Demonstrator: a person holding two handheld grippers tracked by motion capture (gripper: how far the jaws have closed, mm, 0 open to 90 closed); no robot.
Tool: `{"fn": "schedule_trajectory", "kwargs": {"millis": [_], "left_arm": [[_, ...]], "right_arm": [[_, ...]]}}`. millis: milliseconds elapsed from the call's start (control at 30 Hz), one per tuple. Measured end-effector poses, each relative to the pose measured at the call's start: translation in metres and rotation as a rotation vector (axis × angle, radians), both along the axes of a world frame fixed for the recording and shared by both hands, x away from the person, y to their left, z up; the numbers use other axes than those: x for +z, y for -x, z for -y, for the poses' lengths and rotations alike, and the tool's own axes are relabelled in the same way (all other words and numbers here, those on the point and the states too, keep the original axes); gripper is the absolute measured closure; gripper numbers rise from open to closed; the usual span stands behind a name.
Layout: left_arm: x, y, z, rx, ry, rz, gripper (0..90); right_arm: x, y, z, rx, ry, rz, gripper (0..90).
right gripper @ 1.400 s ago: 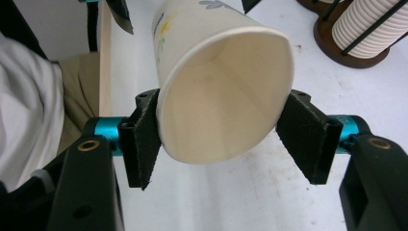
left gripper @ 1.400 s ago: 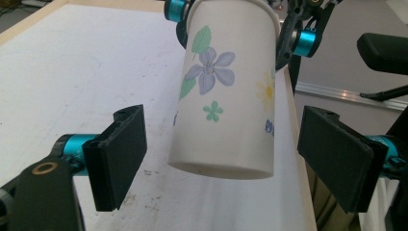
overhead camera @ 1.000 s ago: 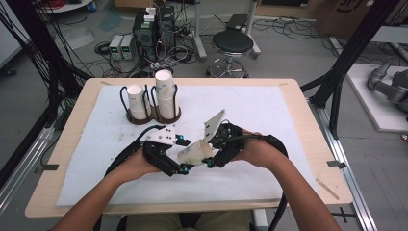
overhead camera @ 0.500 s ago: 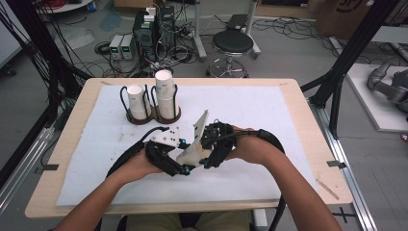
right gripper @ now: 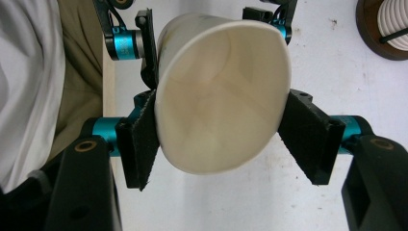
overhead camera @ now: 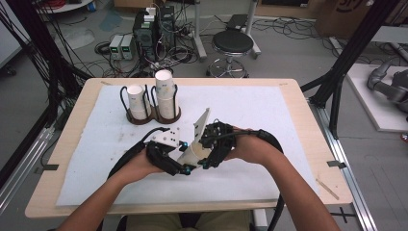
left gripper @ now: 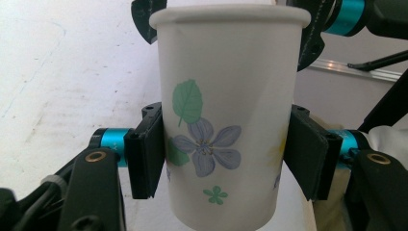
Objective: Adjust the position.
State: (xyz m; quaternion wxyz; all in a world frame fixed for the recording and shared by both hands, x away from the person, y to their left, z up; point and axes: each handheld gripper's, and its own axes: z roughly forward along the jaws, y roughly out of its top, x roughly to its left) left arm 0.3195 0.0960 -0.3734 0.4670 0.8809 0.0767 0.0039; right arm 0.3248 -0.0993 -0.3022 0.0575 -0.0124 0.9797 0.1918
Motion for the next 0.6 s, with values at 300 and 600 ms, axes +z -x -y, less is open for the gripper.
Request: {"fn": "schedule_trajectory", "kwargs": {"millis": [300,600], "left_arm": [[-0.011,-0.002,-0.008,0.028,0.074,-0.030,34.4],[-0.027,-0.006,-0.032,0.152,0.191,-0.033,32.5]], "right_arm": [[0.003,-0.009,0.011,-0.080,-0.244,-0.087,22.6],[-0.002,-0.012,0.050,-0.231,-0.524,-0.075,22.0]]}}
